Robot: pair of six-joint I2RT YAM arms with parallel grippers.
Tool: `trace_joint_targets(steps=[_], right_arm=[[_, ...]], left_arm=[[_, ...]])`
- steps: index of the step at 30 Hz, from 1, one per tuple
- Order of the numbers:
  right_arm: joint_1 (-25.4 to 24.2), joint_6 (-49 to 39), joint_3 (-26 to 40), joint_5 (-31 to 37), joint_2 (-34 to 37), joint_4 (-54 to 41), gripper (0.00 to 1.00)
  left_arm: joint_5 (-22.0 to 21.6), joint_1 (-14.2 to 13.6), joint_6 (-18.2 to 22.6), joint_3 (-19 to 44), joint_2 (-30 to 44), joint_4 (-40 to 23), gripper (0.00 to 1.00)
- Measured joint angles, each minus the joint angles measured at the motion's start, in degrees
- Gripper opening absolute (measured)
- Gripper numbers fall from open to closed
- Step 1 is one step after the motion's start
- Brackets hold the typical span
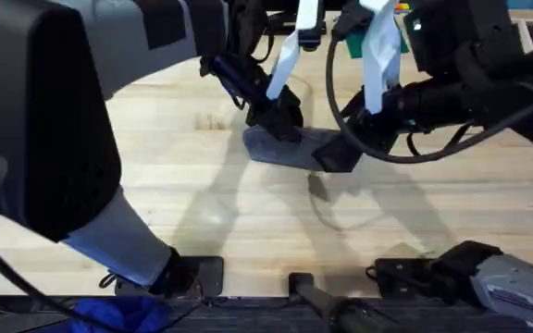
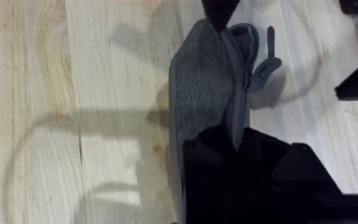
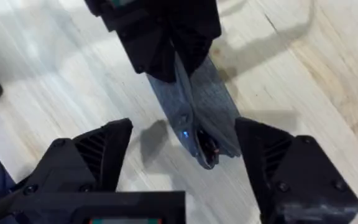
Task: Unzip the bag, pick up the pens from the table one at a time and place them inside, then zip the bag closed.
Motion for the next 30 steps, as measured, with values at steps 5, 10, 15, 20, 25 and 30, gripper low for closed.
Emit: trace_joint_targets(steps=[5, 10, 15, 20, 25, 30], right_arm=[[1.5, 0.0, 0.0, 1.7, 0.6, 0.1, 0.997], [3.9, 0.0, 0.1, 4.3, 2.3, 0.1, 0.997], [5.6, 0.0, 0.1, 7.5, 3.3, 0.1, 0.997], [5.9, 0.0, 0.1, 9.0, 3.3, 0.1, 0.997], [5.9, 0.1, 0.1, 9.4, 3.3, 0.1, 0.981], [6.2, 0.5, 0.1, 9.4, 3.3, 0.1, 0.93]], left_arm=[[0.0, 0.0, 0.0, 0.0, 0.0, 0.0, 0.042], [0.0, 0.0, 0.0, 0.0, 0.0, 0.0, 0.042], [0.0, 0.0, 0.0, 0.0, 0.0, 0.0, 0.042], [0.0, 0.0, 0.0, 0.0, 0.0, 0.0, 0.042], [0.0, 0.0, 0.0, 0.0, 0.0, 0.0, 0.042], [0.0, 0.0, 0.0, 0.0, 0.0, 0.0, 0.042]])
